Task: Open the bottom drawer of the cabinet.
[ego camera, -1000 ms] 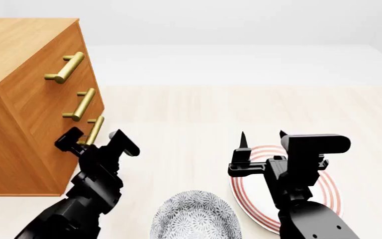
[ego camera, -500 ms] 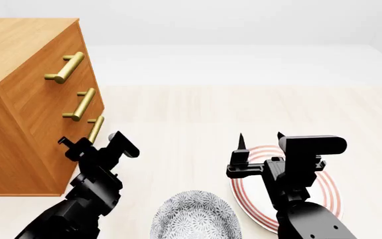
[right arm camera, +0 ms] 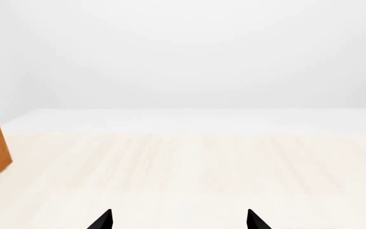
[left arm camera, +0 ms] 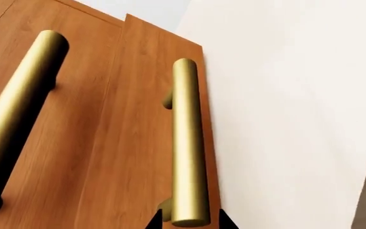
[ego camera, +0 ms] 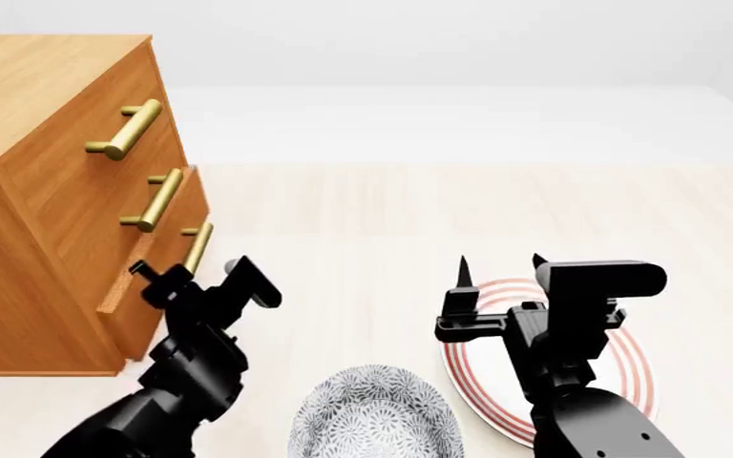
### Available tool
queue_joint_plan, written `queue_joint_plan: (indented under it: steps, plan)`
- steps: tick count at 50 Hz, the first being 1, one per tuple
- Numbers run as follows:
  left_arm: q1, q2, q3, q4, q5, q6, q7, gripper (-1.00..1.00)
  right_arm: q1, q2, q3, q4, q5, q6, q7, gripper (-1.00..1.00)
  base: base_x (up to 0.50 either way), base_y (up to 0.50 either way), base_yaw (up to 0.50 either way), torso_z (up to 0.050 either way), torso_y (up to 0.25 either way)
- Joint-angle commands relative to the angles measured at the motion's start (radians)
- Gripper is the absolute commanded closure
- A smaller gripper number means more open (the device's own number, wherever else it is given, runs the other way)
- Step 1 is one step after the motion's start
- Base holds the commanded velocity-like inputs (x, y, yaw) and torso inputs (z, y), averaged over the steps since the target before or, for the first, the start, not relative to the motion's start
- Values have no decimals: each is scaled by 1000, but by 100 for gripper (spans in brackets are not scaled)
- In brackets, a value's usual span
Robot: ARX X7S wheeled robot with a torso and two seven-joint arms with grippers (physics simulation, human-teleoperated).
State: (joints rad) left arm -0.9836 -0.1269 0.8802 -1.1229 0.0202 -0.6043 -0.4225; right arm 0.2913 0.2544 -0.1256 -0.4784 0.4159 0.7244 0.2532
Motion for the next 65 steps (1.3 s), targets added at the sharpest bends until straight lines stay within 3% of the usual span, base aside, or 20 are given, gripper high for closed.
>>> queue_joint_plan:
  steps: [1, 23, 54, 55, 65]
  plan:
    - [18, -5, 61, 187, 17, -75, 6, 100, -1, 3, -1, 4, 5, -6, 3, -100, 0, 0, -4, 0, 0]
    - [90, -54, 95, 501, 32, -280, 15, 100, -2, 7, -6, 20, 11, -20, 8, -100, 0, 0, 0, 0, 2]
    - [79, -12, 130, 516, 37, -298, 25, 100, -10, 17, -7, 25, 24, -36, 13, -100, 0, 0, 0, 2, 6]
    - [80, -14, 130, 523, 37, -301, 23, -100, -10, 17, -7, 26, 24, -36, 14, -100, 0, 0, 0, 0, 12]
    - [79, -19, 137, 542, 40, -322, 26, -100, -9, 18, -11, 34, 25, -42, 16, -100, 0, 0, 0, 0, 0]
